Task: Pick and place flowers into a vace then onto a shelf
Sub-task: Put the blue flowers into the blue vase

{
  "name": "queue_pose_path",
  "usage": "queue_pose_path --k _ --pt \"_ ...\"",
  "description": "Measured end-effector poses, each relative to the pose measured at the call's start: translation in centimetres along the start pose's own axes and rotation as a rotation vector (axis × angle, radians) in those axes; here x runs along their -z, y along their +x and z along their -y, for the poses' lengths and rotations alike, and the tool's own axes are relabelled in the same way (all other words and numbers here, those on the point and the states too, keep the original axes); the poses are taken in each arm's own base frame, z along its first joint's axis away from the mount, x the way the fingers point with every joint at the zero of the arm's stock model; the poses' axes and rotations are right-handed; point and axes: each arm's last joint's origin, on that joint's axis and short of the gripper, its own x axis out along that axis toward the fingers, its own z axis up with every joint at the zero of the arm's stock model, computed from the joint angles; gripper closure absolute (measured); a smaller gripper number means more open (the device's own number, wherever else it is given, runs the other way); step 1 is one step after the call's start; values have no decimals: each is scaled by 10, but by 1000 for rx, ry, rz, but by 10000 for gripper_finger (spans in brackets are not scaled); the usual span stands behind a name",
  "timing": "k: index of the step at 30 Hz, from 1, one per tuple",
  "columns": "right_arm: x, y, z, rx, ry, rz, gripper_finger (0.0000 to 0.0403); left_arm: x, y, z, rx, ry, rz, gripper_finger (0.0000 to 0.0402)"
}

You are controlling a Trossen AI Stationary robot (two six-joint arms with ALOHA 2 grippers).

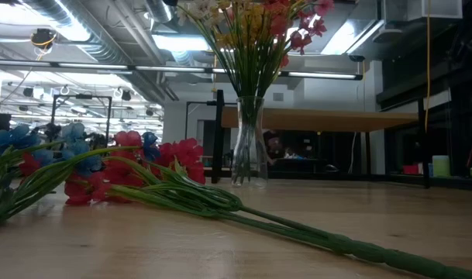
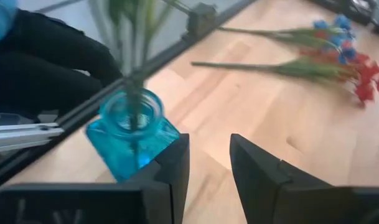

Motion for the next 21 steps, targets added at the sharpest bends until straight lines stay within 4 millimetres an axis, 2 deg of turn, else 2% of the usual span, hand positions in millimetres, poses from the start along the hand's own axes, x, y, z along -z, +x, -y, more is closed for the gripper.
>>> queue_pose_path --k 5,12,21 --pt "1 2 9 31 11 -28 316 0 0 -1 -26 2 3 395" --pt "-2 -3 28 -1 23 -8 395 7 0 -3 -39 33 -56 395" --pt "-3 -10 42 42 59 41 393 22 -2 -8 -119 -138 -152 397"
